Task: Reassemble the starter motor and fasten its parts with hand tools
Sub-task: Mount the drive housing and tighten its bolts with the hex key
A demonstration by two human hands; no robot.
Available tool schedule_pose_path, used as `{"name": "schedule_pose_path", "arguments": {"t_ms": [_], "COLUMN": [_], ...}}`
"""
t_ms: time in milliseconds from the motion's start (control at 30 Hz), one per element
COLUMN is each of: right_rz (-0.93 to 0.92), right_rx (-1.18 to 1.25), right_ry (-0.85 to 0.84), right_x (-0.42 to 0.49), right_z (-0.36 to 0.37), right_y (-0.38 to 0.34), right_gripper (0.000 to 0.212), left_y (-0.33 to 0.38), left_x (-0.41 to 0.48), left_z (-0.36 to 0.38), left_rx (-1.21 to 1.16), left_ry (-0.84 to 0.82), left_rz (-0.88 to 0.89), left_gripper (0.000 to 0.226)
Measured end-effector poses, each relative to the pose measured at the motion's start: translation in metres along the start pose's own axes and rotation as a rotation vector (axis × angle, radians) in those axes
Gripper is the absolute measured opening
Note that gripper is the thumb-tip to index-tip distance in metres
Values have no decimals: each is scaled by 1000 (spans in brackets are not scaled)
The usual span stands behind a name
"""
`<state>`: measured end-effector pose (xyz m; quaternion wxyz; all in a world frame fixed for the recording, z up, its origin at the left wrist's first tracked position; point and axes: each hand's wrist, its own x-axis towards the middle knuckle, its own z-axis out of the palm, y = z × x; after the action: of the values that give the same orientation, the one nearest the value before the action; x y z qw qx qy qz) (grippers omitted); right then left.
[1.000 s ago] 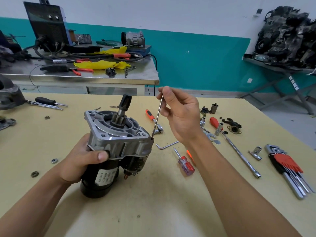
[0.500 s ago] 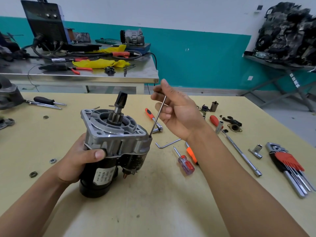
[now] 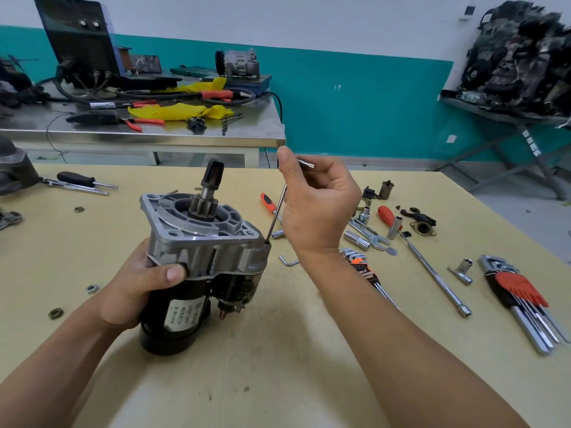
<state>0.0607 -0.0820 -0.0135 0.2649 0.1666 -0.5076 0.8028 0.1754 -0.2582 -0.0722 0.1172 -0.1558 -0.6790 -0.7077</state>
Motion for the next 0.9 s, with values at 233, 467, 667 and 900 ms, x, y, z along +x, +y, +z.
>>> {"name": "schedule_pose_path", "arguments": {"t_ms": [233, 467, 667, 900], "right_rz": [-160, 304, 526, 667], "right_rx": [-67, 196, 203, 359], "right_ry": [-207, -591, -833, -881], "right_x": [-1, 13, 26, 27], "right_z": [-3, -12, -19, -18], "right_y": [1, -2, -6, -4], "right_gripper": [14, 22, 47, 34], "left_y": [-2, -2, -2, -1], "left_x": [-1, -1, -1, 0], "left_z": [-2, -4, -3, -3], "left_rx": [-30, -16, -33, -12], "left_ry": [13, 10, 16, 13], "left_rz": [-11, -18, -16, -23], "left_gripper": [51, 52, 51, 52]}}
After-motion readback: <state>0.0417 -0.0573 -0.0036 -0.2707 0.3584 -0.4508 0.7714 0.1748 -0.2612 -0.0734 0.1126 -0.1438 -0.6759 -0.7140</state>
